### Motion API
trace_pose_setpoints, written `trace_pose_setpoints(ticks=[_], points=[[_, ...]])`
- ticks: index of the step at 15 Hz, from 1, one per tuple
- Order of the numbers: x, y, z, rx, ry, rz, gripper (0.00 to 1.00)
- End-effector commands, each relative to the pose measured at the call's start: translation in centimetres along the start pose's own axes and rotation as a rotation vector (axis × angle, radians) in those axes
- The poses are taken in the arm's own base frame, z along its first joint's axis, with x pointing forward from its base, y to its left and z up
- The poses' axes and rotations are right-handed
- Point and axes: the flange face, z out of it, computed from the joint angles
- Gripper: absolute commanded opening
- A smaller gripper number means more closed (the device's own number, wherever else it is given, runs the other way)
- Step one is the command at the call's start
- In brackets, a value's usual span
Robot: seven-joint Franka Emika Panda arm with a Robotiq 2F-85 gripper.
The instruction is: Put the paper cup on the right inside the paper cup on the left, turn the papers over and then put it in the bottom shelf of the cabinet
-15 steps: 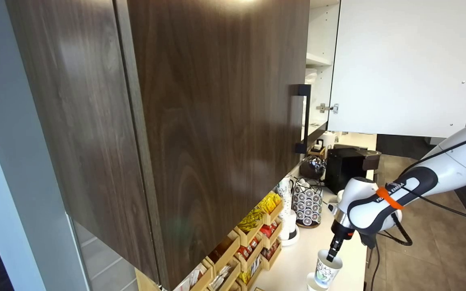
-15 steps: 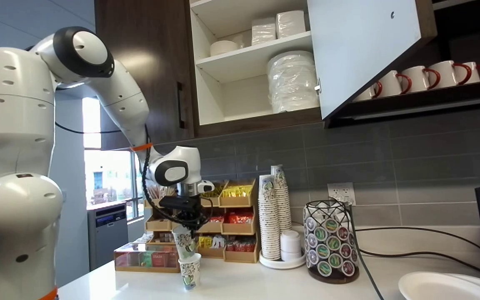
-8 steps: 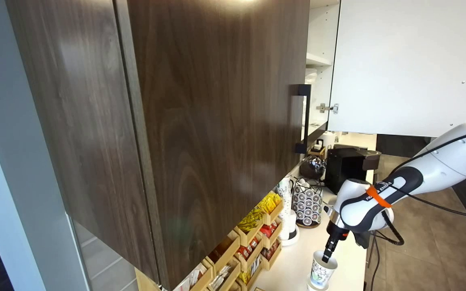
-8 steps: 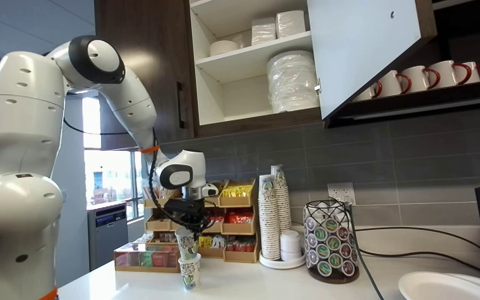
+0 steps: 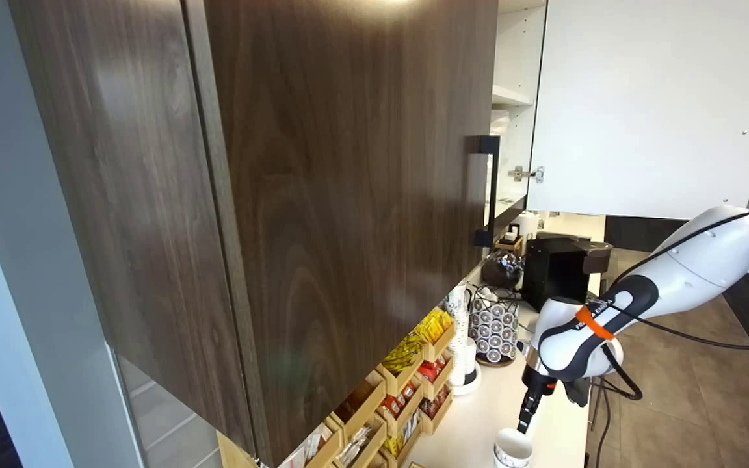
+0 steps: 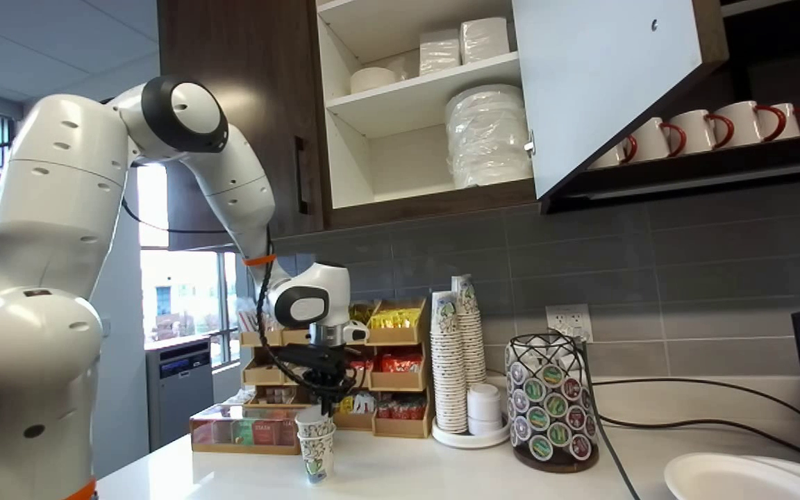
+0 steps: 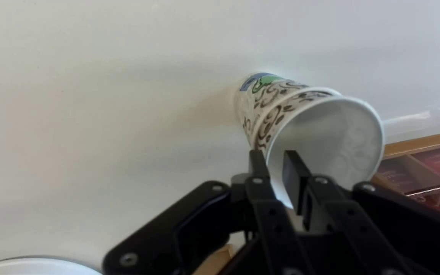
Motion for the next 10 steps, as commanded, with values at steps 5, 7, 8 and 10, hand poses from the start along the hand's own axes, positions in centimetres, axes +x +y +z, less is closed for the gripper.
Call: trace_pose_setpoints(ticks=[5, 7, 8, 10], points=[[0.1, -0.1, 4.6, 0.044, -0.080, -0.005, 0.80], [-0.2, 0.3, 5.7, 0.014, -0.100, -0.009, 0.95], [-0.3, 0.9, 6.0, -0.016, -0.105, -0.004, 0.99], [-0.4, 2.4, 6.2, -0.081, -0.116, 0.007, 1.00]])
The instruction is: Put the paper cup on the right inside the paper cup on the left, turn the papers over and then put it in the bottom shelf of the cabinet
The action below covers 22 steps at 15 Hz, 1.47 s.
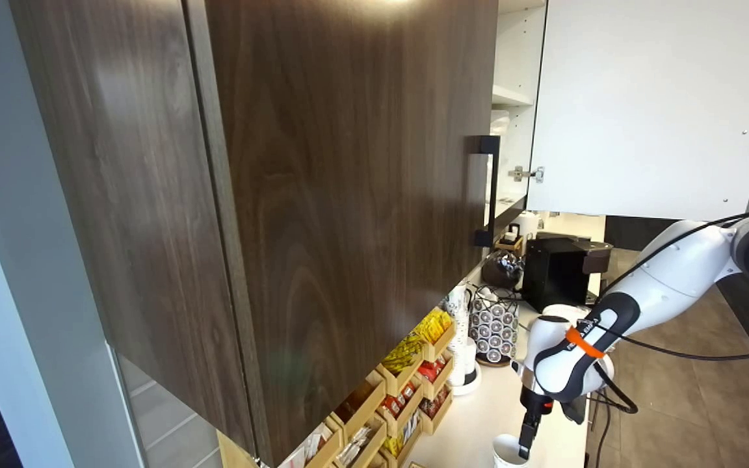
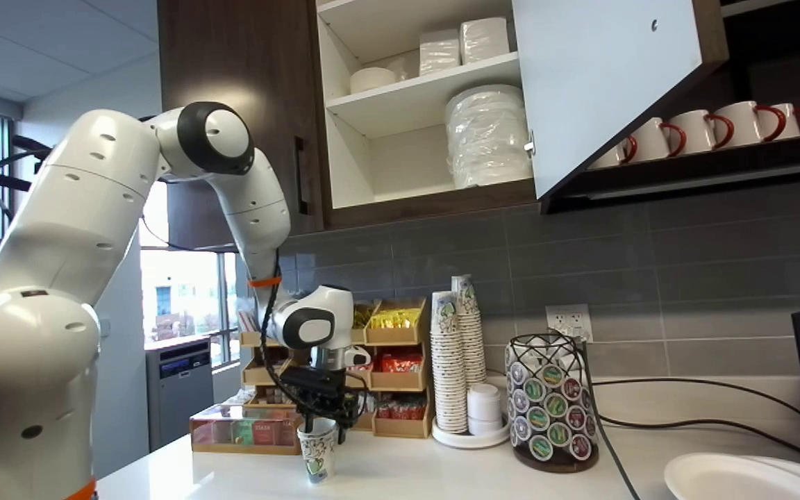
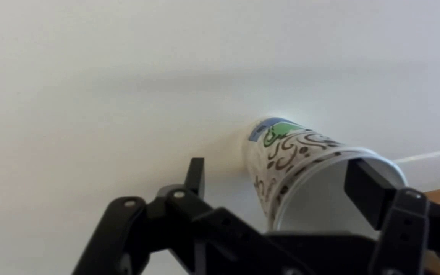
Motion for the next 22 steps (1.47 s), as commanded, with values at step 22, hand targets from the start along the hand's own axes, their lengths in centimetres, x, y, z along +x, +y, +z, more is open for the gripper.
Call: trace_pose_setpoints(ticks=[22], points=[[1.7, 9.7, -0.8, -0.235, 0.039, 0.336, 1.00]])
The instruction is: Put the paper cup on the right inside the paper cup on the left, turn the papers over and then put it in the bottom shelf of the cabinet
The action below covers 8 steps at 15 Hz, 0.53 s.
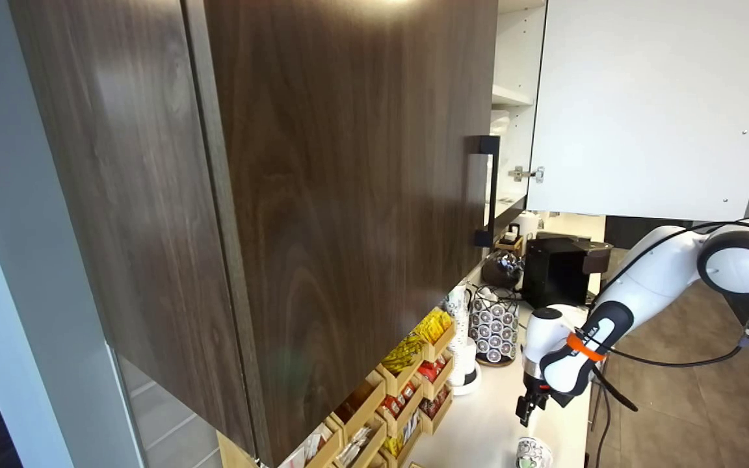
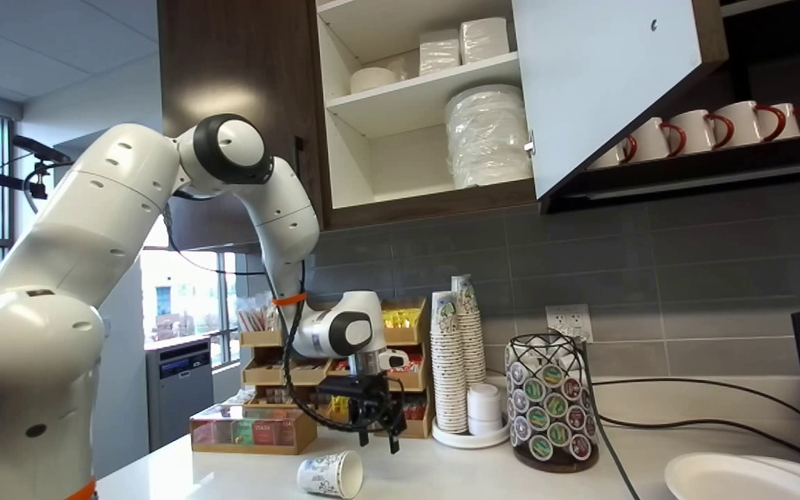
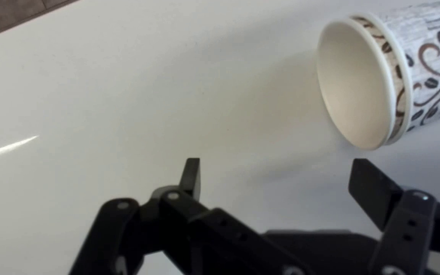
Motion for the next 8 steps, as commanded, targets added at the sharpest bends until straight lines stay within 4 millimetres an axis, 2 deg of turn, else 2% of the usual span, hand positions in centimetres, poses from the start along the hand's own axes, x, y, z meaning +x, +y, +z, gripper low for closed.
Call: trace_pose_setpoints(ticks=[1, 8], points=[[0.5, -0.1, -1.2, 0.017, 0.012, -0.023, 1.00], [-1.4, -4.9, -4.5, 0.056, -0.053, -0.440, 1.00]])
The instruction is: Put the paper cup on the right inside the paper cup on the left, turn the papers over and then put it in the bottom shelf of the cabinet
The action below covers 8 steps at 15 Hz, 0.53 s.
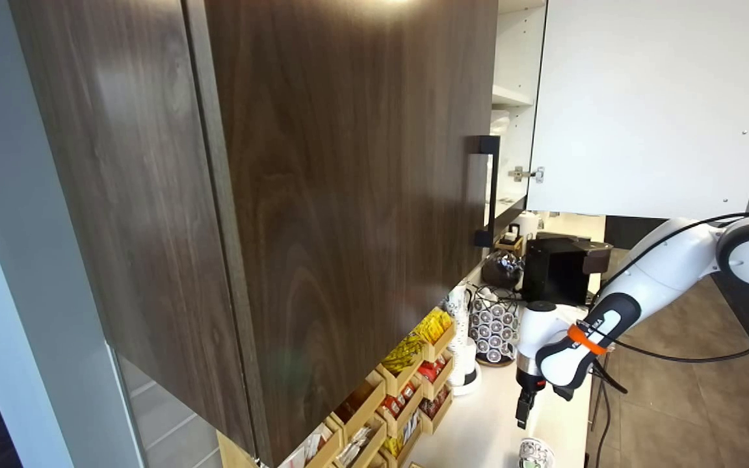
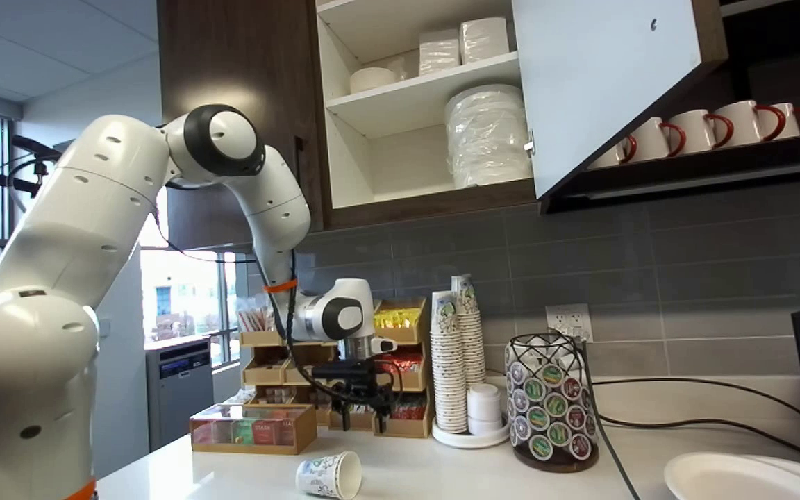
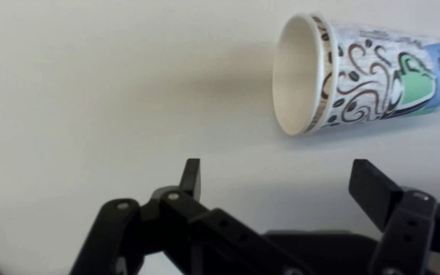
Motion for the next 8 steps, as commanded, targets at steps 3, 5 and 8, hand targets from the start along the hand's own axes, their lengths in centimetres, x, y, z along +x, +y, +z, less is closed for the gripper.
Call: trace_pose_setpoints(ticks=[3, 5, 8], points=[[-1.7, -3.9, -2.1, 0.018, -0.117, -0.294, 1.00], [-0.5, -3.4, -1.8, 0.025, -0.082, -0.219, 1.00], [-0.4, -3.1, -1.9, 0.024, -0.080, -0.215, 1.00]])
